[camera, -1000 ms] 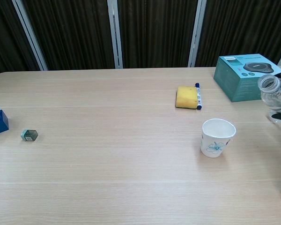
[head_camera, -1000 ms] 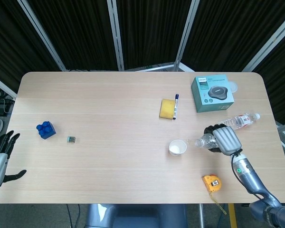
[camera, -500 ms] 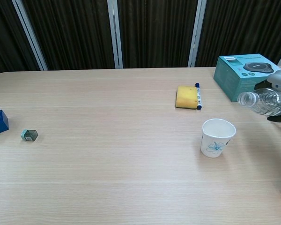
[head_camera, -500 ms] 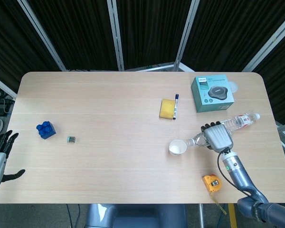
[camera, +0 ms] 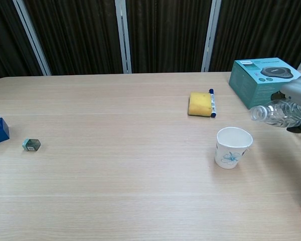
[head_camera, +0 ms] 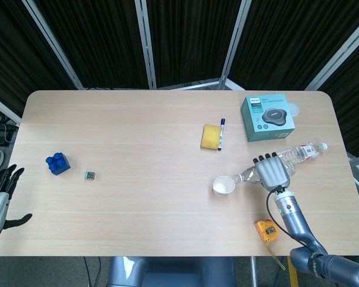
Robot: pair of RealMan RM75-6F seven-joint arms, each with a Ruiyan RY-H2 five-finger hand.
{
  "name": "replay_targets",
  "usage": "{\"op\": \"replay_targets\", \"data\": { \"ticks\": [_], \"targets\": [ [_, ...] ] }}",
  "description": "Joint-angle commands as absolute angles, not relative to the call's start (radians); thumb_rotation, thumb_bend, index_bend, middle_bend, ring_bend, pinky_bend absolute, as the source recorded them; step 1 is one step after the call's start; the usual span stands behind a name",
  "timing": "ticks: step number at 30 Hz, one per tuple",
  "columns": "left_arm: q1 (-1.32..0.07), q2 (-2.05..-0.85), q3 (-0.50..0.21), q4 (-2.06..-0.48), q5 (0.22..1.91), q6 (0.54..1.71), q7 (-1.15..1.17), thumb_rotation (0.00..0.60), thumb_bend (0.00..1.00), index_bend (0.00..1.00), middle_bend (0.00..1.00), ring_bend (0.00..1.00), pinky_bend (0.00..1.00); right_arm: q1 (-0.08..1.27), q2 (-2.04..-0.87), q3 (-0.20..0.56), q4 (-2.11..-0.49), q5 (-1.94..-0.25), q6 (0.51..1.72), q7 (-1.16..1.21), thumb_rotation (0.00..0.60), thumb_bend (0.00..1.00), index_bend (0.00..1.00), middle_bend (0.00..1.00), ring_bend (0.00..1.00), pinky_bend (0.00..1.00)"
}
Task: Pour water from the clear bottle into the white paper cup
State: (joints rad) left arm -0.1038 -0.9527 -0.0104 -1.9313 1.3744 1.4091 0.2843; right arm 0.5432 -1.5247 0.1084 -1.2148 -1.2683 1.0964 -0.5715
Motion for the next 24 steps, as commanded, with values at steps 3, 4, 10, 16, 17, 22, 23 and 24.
{"op": "replay_targets", "data": {
  "ticks": [3, 4, 10, 16, 17, 22, 23, 24],
  "targets": [
    [-0.104, -0.953, -0.012, -1.931, 1.371, 1.409, 0.285, 0.6, 0.0, 0.0, 0.0, 0.0, 0.0, 0.546, -1.533, 0.103, -1.203, -1.278, 1.102, -0.597, 0.6, 0.43, 0.49, 0.58, 0.49, 0.44],
    [-0.104, -0.953, -0.012, -1.931, 1.371, 1.409, 0.287, 0.6, 0.0, 0.0, 0.0, 0.0, 0.0, 0.547, -1.534, 0.102, -1.202, -1.28, 1.103, -0.602, 0.6, 0.43, 0.49, 0.58, 0.49, 0.44],
    [-0.104, -0.957, -0.01, -1.931, 1.371, 1.407, 0.296, 0.6, 0.0, 0.0, 0.0, 0.0, 0.0, 0.551, -1.545, 0.094, -1.173, -1.304, 1.121, -0.636, 0.6, 0.43, 0.49, 0.58, 0.49, 0.44],
    [-0.105, -0.958, -0.011, -1.932, 1.369, 1.407, 0.297, 0.6, 0.0, 0.0, 0.0, 0.0, 0.0, 0.553, -1.555, 0.097, -1.156, -1.306, 1.125, -0.652, 0.6, 0.43, 0.49, 0.58, 0.49, 0.45],
    [-0.105, -0.958, -0.011, -1.932, 1.368, 1.407, 0.297, 0.6, 0.0, 0.0, 0.0, 0.0, 0.0, 0.554, -1.556, 0.096, -1.152, -1.308, 1.126, -0.658, 0.6, 0.43, 0.49, 0.58, 0.49, 0.45],
    [-0.105, -0.957, -0.01, -1.932, 1.369, 1.406, 0.299, 0.6, 0.0, 0.0, 0.0, 0.0, 0.0, 0.556, -1.563, 0.096, -1.141, -1.315, 1.132, -0.679, 0.6, 0.43, 0.49, 0.58, 0.49, 0.45],
    [-0.105, -0.958, -0.011, -1.932, 1.368, 1.406, 0.298, 0.6, 0.0, 0.0, 0.0, 0.0, 0.0, 0.557, -1.564, 0.097, -1.141, -1.314, 1.131, -0.681, 0.6, 0.43, 0.49, 0.58, 0.49, 0.45],
    [-0.105, -0.957, -0.011, -1.932, 1.369, 1.406, 0.298, 0.6, 0.0, 0.0, 0.0, 0.0, 0.0, 0.557, -1.563, 0.098, -1.141, -1.313, 1.131, -0.685, 0.6, 0.43, 0.49, 0.58, 0.49, 0.45]
  ]
}}
